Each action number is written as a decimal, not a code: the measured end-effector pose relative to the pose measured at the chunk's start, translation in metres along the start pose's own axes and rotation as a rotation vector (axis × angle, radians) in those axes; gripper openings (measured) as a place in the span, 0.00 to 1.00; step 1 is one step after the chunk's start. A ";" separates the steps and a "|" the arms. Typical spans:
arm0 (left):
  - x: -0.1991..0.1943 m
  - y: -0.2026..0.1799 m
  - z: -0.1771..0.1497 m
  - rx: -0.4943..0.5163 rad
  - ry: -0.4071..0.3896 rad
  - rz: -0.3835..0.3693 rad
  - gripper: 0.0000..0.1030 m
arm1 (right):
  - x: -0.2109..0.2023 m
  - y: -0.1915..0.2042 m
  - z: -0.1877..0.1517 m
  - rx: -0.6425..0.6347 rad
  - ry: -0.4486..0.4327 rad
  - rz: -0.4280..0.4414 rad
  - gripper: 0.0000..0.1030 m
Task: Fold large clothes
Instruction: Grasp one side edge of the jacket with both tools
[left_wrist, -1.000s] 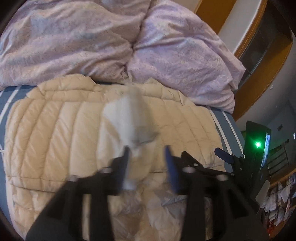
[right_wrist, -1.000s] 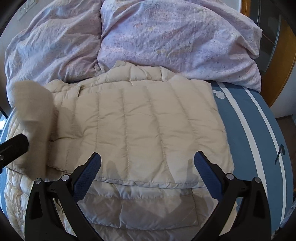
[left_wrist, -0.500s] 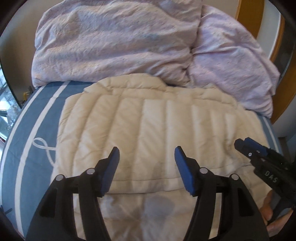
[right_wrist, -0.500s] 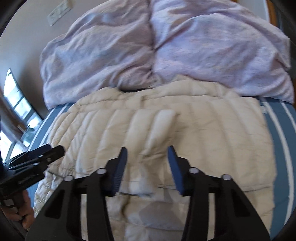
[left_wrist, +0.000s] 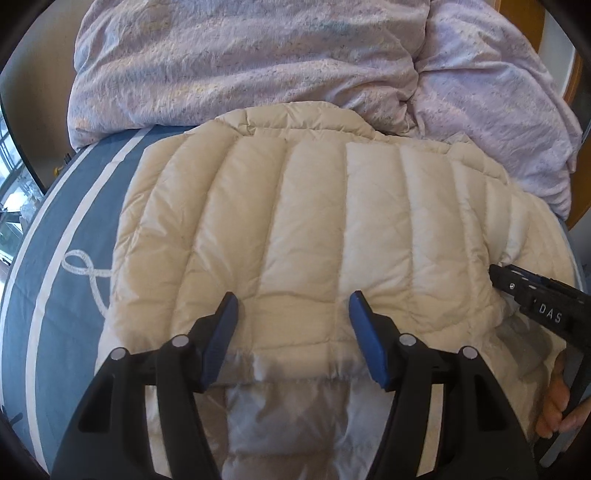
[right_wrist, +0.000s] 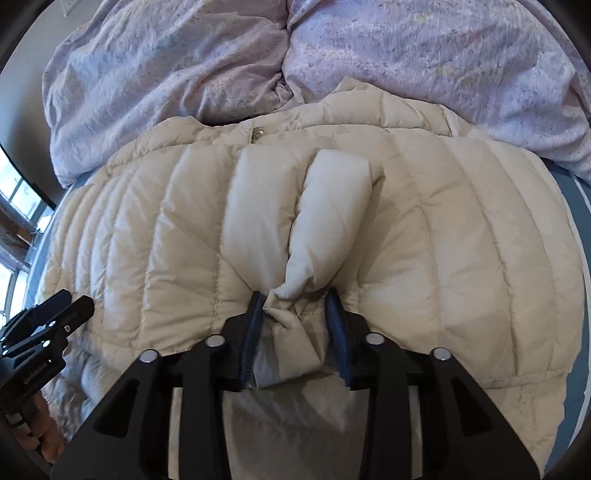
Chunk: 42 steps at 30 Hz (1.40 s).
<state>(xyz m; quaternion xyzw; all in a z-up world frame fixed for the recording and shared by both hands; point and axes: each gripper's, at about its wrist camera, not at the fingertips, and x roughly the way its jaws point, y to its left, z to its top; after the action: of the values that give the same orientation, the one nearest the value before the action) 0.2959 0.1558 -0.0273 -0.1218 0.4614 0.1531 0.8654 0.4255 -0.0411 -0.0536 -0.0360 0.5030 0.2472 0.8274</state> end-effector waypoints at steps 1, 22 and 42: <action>-0.005 0.001 -0.002 0.002 -0.006 -0.009 0.71 | -0.005 -0.003 -0.002 0.005 0.001 0.010 0.68; -0.123 0.114 -0.166 -0.063 -0.001 -0.079 0.83 | -0.151 -0.172 -0.183 0.167 0.102 -0.003 0.90; -0.127 0.092 -0.216 -0.084 0.039 -0.178 0.31 | -0.157 -0.182 -0.240 0.256 0.100 0.243 0.29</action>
<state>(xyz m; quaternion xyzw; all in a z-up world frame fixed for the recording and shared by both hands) 0.0297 0.1452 -0.0458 -0.2012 0.4588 0.0925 0.8605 0.2529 -0.3331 -0.0724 0.1185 0.5715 0.2772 0.7632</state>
